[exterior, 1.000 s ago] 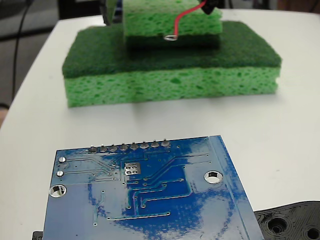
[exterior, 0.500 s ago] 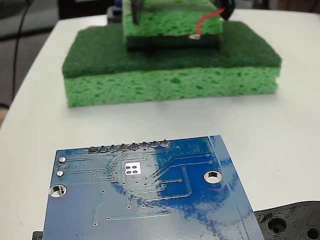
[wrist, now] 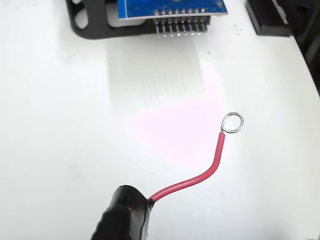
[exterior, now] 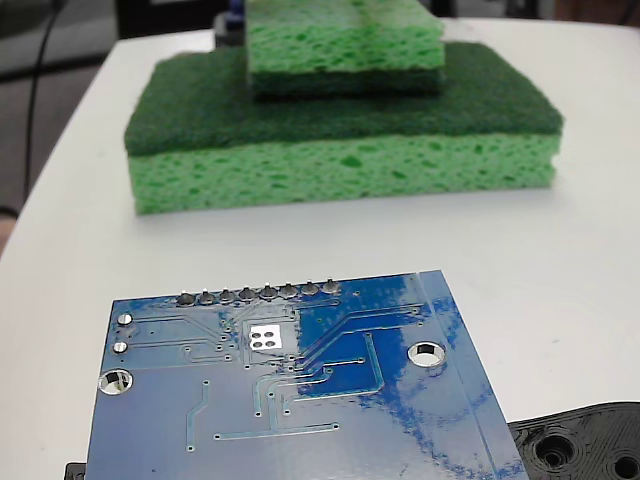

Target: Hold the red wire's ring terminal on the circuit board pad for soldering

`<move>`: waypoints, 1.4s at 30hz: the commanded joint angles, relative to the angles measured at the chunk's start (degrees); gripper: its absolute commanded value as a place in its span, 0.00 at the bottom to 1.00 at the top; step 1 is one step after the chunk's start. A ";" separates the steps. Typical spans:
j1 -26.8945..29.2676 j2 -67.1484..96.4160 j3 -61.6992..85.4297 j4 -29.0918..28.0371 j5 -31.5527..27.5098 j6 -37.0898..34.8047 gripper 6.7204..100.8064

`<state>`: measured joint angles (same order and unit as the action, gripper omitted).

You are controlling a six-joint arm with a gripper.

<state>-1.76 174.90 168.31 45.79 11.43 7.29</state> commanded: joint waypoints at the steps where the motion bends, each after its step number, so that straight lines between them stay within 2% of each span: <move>1: -0.35 0.09 -0.09 -0.35 -0.18 0.09 0.99; 10: -2.29 0.09 1.32 -0.88 -2.02 -1.23 0.99; 18: 2.02 0.09 2.72 -1.23 -8.00 -2.90 0.99; 42: 2.46 0.09 3.16 -1.41 -7.65 -2.55 0.99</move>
<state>0.70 174.90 171.83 44.56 3.87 4.75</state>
